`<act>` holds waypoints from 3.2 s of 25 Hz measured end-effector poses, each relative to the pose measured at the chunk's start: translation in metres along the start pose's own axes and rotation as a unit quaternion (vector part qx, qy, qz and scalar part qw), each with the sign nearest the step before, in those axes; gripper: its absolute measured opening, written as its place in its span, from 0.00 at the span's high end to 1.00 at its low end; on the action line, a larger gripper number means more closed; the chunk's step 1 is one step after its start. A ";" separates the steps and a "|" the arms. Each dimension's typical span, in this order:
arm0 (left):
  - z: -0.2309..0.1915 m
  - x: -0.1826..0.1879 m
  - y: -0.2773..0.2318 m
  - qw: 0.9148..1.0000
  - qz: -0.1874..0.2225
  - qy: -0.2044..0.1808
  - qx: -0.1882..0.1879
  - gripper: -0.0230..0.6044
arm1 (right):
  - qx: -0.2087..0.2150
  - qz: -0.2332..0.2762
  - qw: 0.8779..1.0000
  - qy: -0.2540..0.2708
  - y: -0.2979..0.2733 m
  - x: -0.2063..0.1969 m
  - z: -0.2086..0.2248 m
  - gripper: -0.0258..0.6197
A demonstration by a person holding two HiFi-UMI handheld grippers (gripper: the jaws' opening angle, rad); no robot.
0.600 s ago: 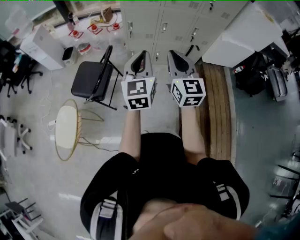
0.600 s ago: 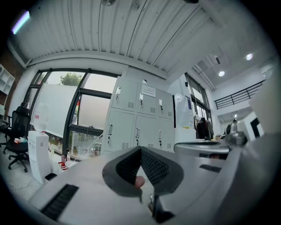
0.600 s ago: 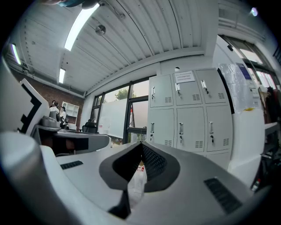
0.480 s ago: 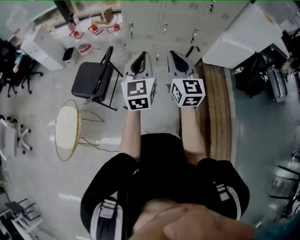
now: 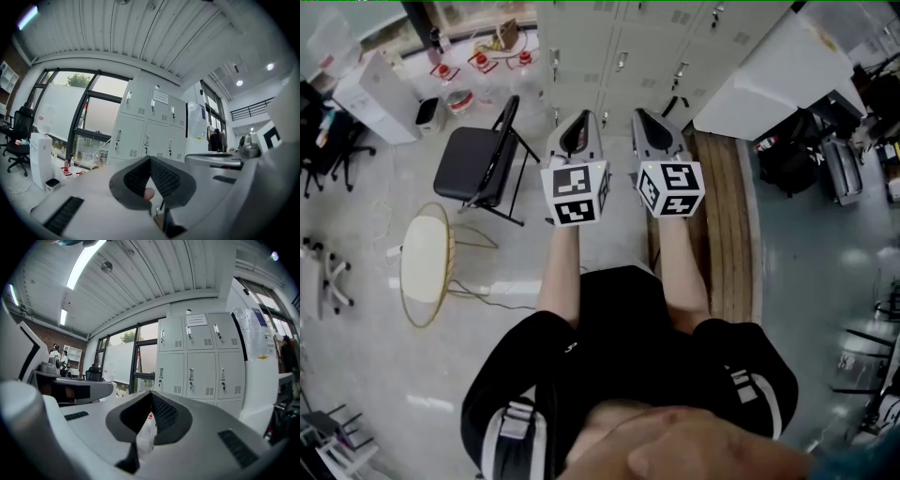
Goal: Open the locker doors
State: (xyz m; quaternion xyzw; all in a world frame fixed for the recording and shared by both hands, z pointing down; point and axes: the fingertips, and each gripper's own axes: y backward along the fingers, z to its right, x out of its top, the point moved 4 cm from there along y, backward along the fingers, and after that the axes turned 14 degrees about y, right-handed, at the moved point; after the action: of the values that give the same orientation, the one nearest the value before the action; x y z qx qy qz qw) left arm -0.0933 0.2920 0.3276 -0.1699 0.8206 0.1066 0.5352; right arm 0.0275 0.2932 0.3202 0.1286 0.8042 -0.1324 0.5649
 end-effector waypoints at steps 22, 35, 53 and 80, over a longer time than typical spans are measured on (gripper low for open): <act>-0.042 0.011 -0.001 0.999 0.022 0.028 0.022 0.96 | 0.056 -0.003 0.998 -0.003 -0.043 -0.001 -0.032 0.93; -0.042 -0.009 -0.072 1.000 -0.018 0.018 0.014 0.96 | 0.030 -0.025 0.999 -0.031 -0.087 -0.034 0.020 0.93; -0.061 -0.019 -0.257 0.998 -0.057 -0.003 0.014 0.96 | -0.002 -0.048 0.996 -0.072 -0.221 -0.088 0.135 0.93; -0.030 0.011 -0.446 0.998 -0.032 -0.054 0.027 0.96 | -0.028 -0.011 0.996 -0.082 -0.347 -0.096 0.299 0.93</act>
State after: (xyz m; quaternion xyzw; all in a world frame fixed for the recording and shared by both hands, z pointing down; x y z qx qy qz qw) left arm 0.0524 -0.1312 0.3330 -0.1752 0.7875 0.0762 0.5860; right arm 0.1974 -0.1427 0.3366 0.0926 0.7598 -0.1267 0.6309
